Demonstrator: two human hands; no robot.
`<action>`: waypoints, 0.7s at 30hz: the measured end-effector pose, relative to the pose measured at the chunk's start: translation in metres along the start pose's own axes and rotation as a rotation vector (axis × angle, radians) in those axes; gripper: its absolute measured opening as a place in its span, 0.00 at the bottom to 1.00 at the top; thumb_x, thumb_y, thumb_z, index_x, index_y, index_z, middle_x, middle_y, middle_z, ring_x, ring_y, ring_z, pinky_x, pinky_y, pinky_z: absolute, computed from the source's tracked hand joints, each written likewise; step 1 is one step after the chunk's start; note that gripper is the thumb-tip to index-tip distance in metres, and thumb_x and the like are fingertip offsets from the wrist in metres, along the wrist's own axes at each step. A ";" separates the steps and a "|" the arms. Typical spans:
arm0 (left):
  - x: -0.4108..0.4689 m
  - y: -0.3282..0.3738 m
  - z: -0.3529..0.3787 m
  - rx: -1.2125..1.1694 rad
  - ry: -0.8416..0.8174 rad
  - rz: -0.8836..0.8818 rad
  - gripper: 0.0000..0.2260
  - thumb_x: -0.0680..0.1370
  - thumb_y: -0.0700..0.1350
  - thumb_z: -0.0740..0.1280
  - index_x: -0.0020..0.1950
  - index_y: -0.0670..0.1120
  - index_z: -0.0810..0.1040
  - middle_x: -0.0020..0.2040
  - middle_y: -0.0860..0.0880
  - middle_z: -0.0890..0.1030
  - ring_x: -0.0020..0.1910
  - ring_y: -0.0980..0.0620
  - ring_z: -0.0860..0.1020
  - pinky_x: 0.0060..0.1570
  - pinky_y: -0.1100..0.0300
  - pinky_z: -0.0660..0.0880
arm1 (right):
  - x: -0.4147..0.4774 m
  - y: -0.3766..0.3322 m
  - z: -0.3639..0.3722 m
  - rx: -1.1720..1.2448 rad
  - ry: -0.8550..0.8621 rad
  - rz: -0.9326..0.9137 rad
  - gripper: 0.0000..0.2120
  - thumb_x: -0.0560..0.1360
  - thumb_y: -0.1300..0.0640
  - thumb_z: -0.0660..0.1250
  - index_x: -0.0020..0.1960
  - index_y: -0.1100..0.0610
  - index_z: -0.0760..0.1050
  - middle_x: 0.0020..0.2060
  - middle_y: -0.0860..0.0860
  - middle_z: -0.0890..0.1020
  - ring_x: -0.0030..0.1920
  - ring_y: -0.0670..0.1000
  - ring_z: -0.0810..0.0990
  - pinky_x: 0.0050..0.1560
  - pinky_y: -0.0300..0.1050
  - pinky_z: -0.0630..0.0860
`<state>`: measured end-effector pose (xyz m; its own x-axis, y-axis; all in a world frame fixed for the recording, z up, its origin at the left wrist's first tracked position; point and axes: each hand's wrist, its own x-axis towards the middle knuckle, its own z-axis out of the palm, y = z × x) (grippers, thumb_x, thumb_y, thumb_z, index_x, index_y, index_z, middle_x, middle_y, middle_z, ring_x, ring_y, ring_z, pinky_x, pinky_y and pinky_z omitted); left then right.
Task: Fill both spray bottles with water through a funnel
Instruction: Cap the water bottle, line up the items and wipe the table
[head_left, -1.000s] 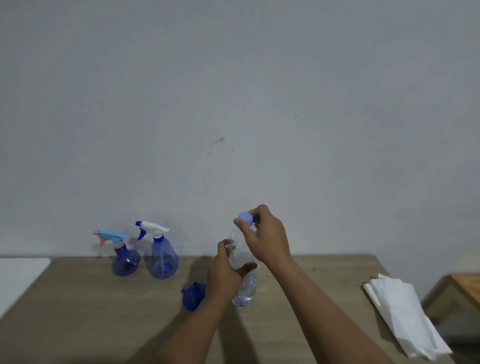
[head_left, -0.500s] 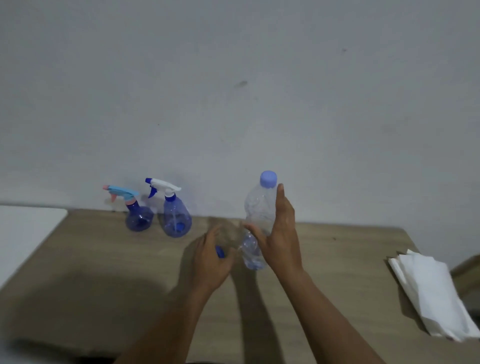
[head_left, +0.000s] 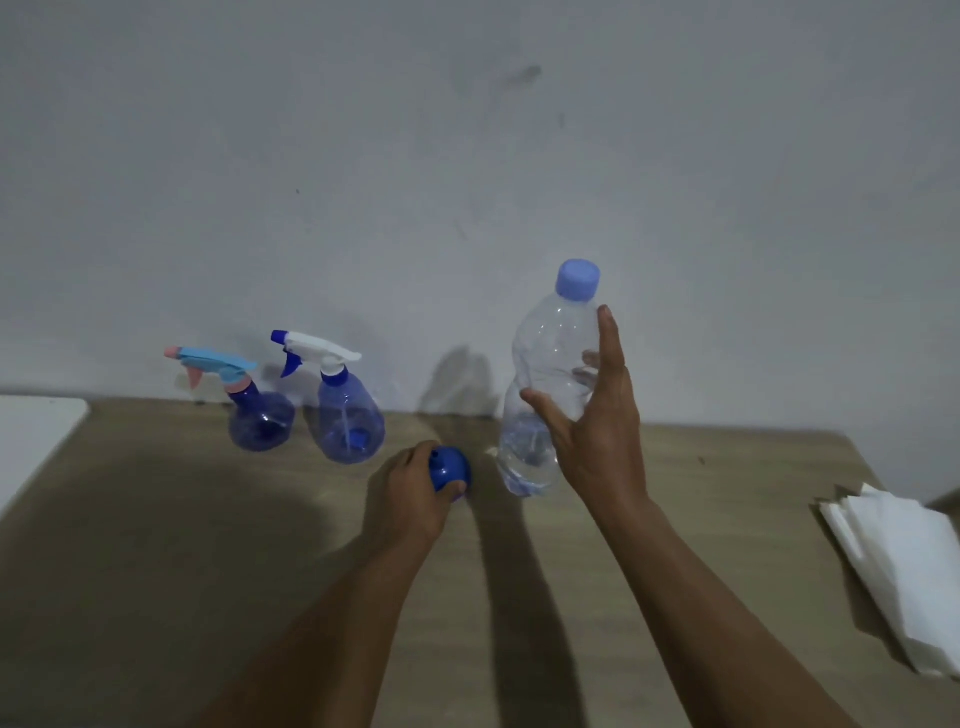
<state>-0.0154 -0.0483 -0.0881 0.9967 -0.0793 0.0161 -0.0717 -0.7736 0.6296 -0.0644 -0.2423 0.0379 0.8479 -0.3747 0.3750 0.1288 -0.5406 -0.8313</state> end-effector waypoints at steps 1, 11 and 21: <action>0.009 0.003 0.000 0.011 0.005 -0.010 0.25 0.69 0.54 0.76 0.63 0.51 0.75 0.57 0.50 0.80 0.54 0.46 0.79 0.56 0.52 0.75 | 0.006 -0.001 0.004 0.008 0.005 0.002 0.49 0.73 0.55 0.78 0.74 0.28 0.47 0.62 0.44 0.69 0.62 0.44 0.74 0.51 0.18 0.66; 0.063 -0.007 0.011 0.078 -0.045 -0.011 0.27 0.71 0.53 0.75 0.67 0.50 0.70 0.62 0.47 0.78 0.60 0.44 0.77 0.57 0.48 0.77 | 0.021 0.004 0.039 0.011 0.057 0.055 0.49 0.72 0.52 0.78 0.75 0.29 0.46 0.64 0.38 0.66 0.63 0.41 0.72 0.55 0.18 0.64; -0.007 0.014 -0.020 -0.049 0.157 0.179 0.12 0.73 0.43 0.75 0.53 0.39 0.79 0.49 0.39 0.82 0.48 0.38 0.80 0.48 0.48 0.75 | -0.009 -0.028 0.010 -0.234 -0.038 0.196 0.48 0.75 0.47 0.73 0.81 0.41 0.42 0.75 0.47 0.62 0.67 0.42 0.67 0.53 0.37 0.70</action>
<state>-0.0225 -0.0460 -0.0640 0.9621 -0.1107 0.2490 -0.2497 -0.7240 0.6430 -0.0703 -0.2163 0.0538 0.8641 -0.4632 0.1972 -0.1575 -0.6208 -0.7679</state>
